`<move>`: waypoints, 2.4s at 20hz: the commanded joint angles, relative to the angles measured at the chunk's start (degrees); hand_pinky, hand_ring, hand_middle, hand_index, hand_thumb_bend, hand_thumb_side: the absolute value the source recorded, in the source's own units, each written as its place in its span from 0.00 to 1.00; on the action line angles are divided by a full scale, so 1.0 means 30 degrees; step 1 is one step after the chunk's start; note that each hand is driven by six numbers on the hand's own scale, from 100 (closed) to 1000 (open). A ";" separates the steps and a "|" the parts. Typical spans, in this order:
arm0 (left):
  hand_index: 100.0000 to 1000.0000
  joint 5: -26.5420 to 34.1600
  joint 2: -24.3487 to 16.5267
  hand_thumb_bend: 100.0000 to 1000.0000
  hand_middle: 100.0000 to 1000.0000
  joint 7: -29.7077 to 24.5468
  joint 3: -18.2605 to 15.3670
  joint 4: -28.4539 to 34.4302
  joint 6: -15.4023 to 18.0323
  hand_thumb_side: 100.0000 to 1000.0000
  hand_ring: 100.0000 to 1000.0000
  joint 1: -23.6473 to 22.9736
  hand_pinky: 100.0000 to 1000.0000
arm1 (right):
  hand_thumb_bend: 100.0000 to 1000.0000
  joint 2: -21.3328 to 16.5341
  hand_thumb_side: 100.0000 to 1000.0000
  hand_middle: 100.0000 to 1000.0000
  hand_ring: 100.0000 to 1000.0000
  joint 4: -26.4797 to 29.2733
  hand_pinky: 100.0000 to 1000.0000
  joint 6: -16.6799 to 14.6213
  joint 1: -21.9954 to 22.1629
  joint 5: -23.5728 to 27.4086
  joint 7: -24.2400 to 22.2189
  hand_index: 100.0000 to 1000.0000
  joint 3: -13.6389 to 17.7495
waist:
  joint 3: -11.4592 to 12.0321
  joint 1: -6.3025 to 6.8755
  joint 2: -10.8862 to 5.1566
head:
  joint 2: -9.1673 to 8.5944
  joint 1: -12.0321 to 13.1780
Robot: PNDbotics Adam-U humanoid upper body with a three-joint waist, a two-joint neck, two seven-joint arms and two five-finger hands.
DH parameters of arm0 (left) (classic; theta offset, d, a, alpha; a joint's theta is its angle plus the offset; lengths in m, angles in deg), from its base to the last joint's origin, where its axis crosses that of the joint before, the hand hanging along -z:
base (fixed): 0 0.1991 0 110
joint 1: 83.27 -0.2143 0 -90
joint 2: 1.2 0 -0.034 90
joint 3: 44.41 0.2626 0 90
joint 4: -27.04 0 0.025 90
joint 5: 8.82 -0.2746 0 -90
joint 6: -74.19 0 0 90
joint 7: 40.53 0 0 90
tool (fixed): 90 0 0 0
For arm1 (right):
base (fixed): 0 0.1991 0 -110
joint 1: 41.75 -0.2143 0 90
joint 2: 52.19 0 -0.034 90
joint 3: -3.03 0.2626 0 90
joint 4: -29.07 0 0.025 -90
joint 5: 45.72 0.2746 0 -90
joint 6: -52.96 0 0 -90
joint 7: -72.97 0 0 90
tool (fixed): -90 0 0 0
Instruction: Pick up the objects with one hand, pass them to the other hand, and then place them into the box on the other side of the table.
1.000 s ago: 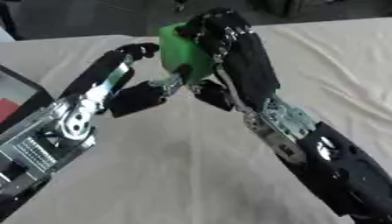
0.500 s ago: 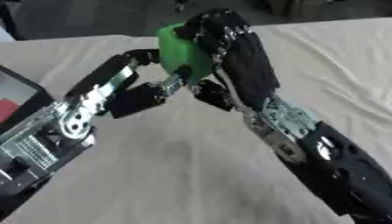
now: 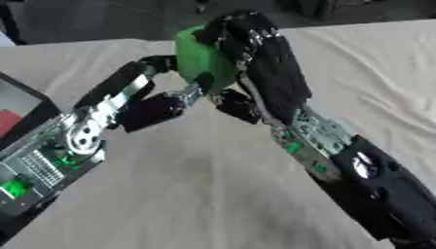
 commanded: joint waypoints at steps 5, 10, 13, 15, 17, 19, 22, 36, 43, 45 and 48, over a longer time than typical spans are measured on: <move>0.93 0.0290 -0.0257 0.32 0.84 0.0008 -0.0300 -0.0394 0.0292 1.00 1.00 0.0328 1.00 | 0.00 0.0045 0.00 0.46 0.57 0.0720 0.65 -0.0172 -0.0322 0.0100 0.0010 0.62 -0.0260 | -0.0009 -0.0014 -0.0309 | -0.0191 0.0096; 0.93 0.0047 -0.0248 0.31 0.84 -0.0303 -0.0247 -0.0286 0.0453 1.00 1.00 0.0359 1.00 | 0.00 0.0054 0.00 0.46 0.57 0.0755 0.64 -0.0218 -0.0311 0.0120 -0.0052 0.62 -0.0291 | -0.0012 -0.0013 -0.0316 | -0.0179 0.0136; 0.93 -0.0126 -0.0179 0.29 0.84 -0.0422 -0.0259 -0.0193 0.0486 0.96 1.00 0.0423 1.00 | 0.00 0.0069 0.00 0.46 0.57 0.0774 0.64 -0.0282 -0.0297 0.0135 -0.0113 0.62 -0.0311 | -0.0026 -0.0032 -0.0334 | -0.0193 0.0168; 0.93 -0.0208 -0.0139 0.28 0.84 -0.0463 -0.0273 -0.0138 0.0498 0.93 1.00 0.0457 1.00 | 0.00 0.0080 0.00 0.46 0.57 0.0784 0.64 -0.0376 -0.0289 0.0148 -0.0204 0.62 -0.0333 | -0.0022 -0.0038 -0.0338 | -0.0202 0.0181; 0.93 -0.0241 -0.0129 0.28 0.84 -0.0491 -0.0280 -0.0093 0.0538 0.91 1.00 0.0476 1.00 | 0.00 0.0097 0.00 0.46 0.57 0.0791 0.63 -0.0540 -0.0273 0.0180 -0.0352 0.62 -0.0363 | -0.0021 -0.0037 -0.0339 | -0.0203 0.0170; 0.93 -0.0226 -0.0128 0.28 0.84 -0.0511 -0.0303 -0.0072 0.0568 0.95 1.00 0.0480 1.00 | 0.00 0.0112 0.00 0.46 0.57 0.0781 0.63 -0.0738 -0.0255 0.0248 -0.0549 0.62 -0.0384 | -0.0017 -0.0033 -0.0340 | -0.0208 0.0180; 0.93 -0.0130 -0.0137 0.32 0.84 -0.0446 -0.0337 -0.0068 0.0537 1.00 1.00 0.0465 1.00 | 0.00 0.0125 0.00 0.46 0.56 0.0717 0.61 -0.0963 -0.0233 0.0401 -0.0910 0.62 -0.0383 | -0.0016 -0.0035 -0.0349 | -0.0218 0.0196; 0.90 -0.0599 0.0085 0.09 0.81 -0.0134 -0.0194 0.0038 0.0035 0.56 0.98 0.0659 1.00 | 0.00 0.0170 0.00 0.46 0.56 0.0946 0.61 -0.1217 -0.0196 0.0331 -0.1303 0.62 -0.0353 | -0.0052 -0.0056 -0.0362 | -0.0226 0.0313; 0.88 -0.1067 0.0233 0.02 0.80 -0.0087 -0.0162 0.0050 -0.0528 0.39 0.96 0.0761 1.00 | 0.00 0.0190 0.00 0.46 0.56 0.1036 0.61 -0.1167 -0.0159 0.0304 -0.1273 0.62 -0.0377 | -0.0060 -0.0071 -0.0352 | -0.0220 0.0342; 0.87 -0.1047 0.0245 0.02 0.78 0.0057 -0.0191 0.0044 -0.0706 0.50 0.95 0.0771 1.00 | 0.00 0.0170 0.00 0.46 0.56 0.1053 0.61 -0.1164 -0.0160 0.0296 -0.1268 0.62 -0.0374 | -0.0060 -0.0072 -0.0344 | -0.0226 0.0340; 0.84 -0.0991 0.0267 0.03 0.77 0.0444 -0.0188 0.0026 -0.1042 0.59 0.94 0.0785 1.00 | 0.00 0.0148 0.00 0.46 0.56 0.1095 0.61 -0.1188 -0.0157 0.0252 -0.1257 0.62 -0.0379 | -0.0062 -0.0067 -0.0322 | -0.0228 0.0350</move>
